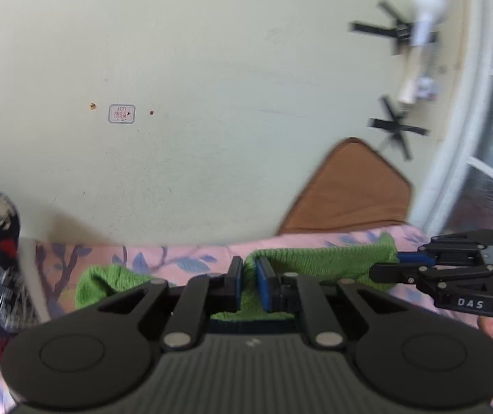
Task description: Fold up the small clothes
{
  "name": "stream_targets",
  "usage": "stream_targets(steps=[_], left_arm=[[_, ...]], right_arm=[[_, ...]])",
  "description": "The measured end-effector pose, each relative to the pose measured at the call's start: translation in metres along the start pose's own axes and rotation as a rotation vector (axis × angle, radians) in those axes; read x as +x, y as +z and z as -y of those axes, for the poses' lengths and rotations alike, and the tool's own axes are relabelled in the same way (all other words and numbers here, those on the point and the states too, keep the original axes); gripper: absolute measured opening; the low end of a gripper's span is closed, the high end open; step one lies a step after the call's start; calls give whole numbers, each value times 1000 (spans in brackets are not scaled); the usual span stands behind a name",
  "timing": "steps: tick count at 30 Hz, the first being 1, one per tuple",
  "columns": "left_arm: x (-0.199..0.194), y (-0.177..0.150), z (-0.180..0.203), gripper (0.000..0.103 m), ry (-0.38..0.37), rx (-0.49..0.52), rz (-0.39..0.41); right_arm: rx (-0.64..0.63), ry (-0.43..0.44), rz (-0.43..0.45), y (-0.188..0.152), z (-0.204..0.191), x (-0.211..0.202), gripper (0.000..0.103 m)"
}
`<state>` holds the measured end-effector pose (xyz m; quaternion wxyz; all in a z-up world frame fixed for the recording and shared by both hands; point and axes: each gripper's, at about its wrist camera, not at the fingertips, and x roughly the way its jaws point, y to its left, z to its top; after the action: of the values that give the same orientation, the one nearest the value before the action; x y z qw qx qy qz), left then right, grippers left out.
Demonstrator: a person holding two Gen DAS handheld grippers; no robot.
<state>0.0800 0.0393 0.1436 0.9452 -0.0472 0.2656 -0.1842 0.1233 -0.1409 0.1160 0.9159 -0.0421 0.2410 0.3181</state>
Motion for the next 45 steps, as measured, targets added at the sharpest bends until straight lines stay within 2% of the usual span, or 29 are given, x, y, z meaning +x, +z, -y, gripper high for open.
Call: stream_targets(steps=[2, 4, 7, 8, 10, 12, 14, 15, 17, 20, 23, 25, 27, 29, 31, 33, 34, 37, 38, 39, 40, 42, 45], left_arm=[[-34, -34, 11, 10, -21, -8, 3], [-51, -68, 28, 10, -30, -24, -18], [-58, -115, 39, 12, -10, -40, -99], [-54, -127, 38, 15, 0, -49, -139], [-46, -146, 30, 31, 16, -76, -200], [-54, -145, 27, 33, 9, -70, -187], [-75, -138, 24, 38, 8, -64, -137], [-86, -132, 21, 44, 8, -67, -99], [-107, -119, 11, 46, -1, -99, -30], [-109, -94, -7, 44, -2, -186, 29], [-72, -78, -13, 39, 24, -166, -2], [-36, -78, -16, 32, 65, -133, -56], [2, -81, -25, 29, 111, -123, -131], [36, -89, -41, 27, 189, -111, -184], [42, -89, -54, 27, 170, -109, -137], [43, -87, -61, 26, 159, -164, -147], [43, -86, -58, 27, 169, -144, -151], [34, -89, -45, 26, 207, -97, -155], [26, -89, -43, 26, 197, -123, -153], [16, -89, -43, 27, 168, -163, -137], [4, -88, -42, 27, 116, -207, -108], [-13, -86, -39, 27, 22, -287, -50], [-9, -81, -22, 25, -142, -344, -65]], right_arm=[[-50, -12, 30, -29, -29, -36, 15], [-65, -23, 52, -64, -57, -61, 15], [-51, -86, 41, -118, -87, -78, 15], [-30, -108, 30, -134, -94, -77, 15], [50, -130, -8, -157, -97, -69, 19], [98, -146, 7, -166, -98, -66, 28], [108, -115, 12, -156, -98, -75, 36], [107, -78, 41, -149, -97, -86, 37], [79, -51, 91, -140, -100, -103, 37], [55, -97, 151, -124, -92, -113, 37], [94, -139, 170, -106, -72, -95, 37], [128, -133, 156, -98, -60, -74, 37], [198, -115, 111, -95, -47, -46, 37], [265, -93, 37, -100, -32, -20, 37], [288, -170, -57, -113, -20, 7, 25], [334, -154, -1, -130, -5, 3, 15], [394, -140, 11, -134, 2, -2, 12], [494, -122, 30, -142, 10, -25, 13], [524, -110, 45, -144, 11, -38, 21], [553, -111, 67, -148, 13, -53, 35], [577, -131, 93, -152, 15, -69, 41], [635, -171, 149, -162, 22, -99, 47], [767, -194, 166, -175, 36, -119, 59]])
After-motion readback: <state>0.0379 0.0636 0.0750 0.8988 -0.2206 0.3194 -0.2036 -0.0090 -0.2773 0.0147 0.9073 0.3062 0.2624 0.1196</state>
